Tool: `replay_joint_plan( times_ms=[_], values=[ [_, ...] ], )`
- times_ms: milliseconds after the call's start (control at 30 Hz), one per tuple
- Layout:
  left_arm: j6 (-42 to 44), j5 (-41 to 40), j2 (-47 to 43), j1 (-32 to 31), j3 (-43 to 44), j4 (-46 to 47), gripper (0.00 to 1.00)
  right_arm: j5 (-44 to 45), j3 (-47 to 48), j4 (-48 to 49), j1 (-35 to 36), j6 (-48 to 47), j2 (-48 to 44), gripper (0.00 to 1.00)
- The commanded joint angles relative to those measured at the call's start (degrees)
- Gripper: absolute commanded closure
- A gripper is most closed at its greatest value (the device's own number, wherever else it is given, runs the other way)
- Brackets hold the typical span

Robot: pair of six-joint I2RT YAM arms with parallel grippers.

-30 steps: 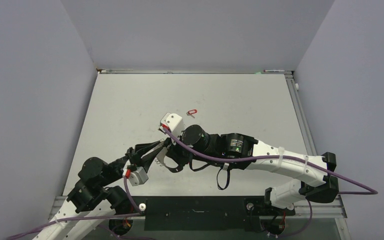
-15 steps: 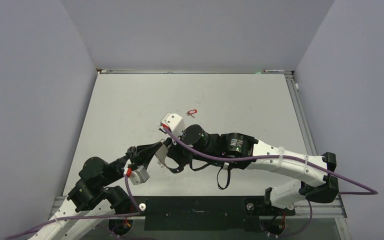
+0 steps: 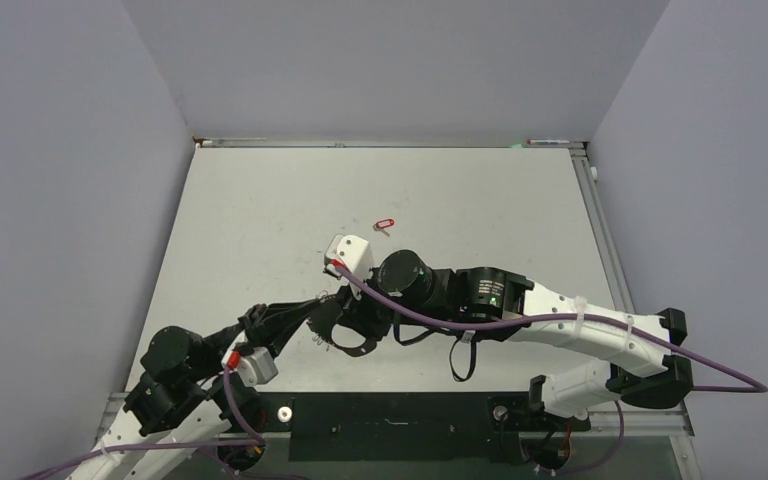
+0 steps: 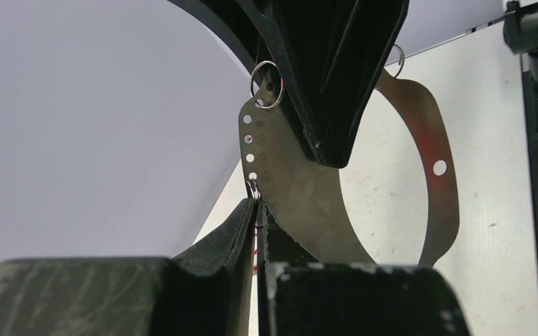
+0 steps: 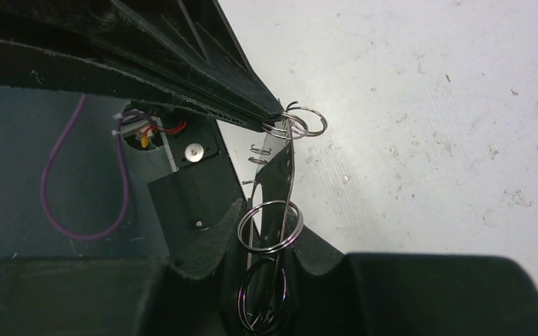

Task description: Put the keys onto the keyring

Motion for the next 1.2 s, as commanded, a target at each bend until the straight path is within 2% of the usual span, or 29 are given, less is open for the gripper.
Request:
replay_joint_plan(
  times_ms=[0, 467, 800, 1000, 1167],
  values=[
    [-4.2, 3.5, -1.9, -0.3, 1.8, -1.8, 1.0, -2.4, 0.9, 2.1, -0.2, -2.2, -4.1, 0.95],
    [-11.2, 11.8, -5.9, -0.3, 2.1, 4.3, 1.0, -9.3, -2.0, 3.6, -1.0, -4.4, -7.4, 0.95],
    [-17.5, 15.2, -6.2, -0.4, -1.1, 18.0, 1.0, -13.5, -4.6, 7.2, -1.4, -4.7, -7.1, 0.95],
    [-17.7, 15.2, -6.8, -0.4, -1.6, 18.0, 1.0, -13.8, -5.4, 8.6, -1.6, -4.8, -8.0, 0.95],
    [-15.3, 13.5, -8.3, -0.3, -2.5, 14.6, 1.0, -12.8, -5.3, 8.9, -1.6, -4.9, -9.2, 0.95]
  ],
)
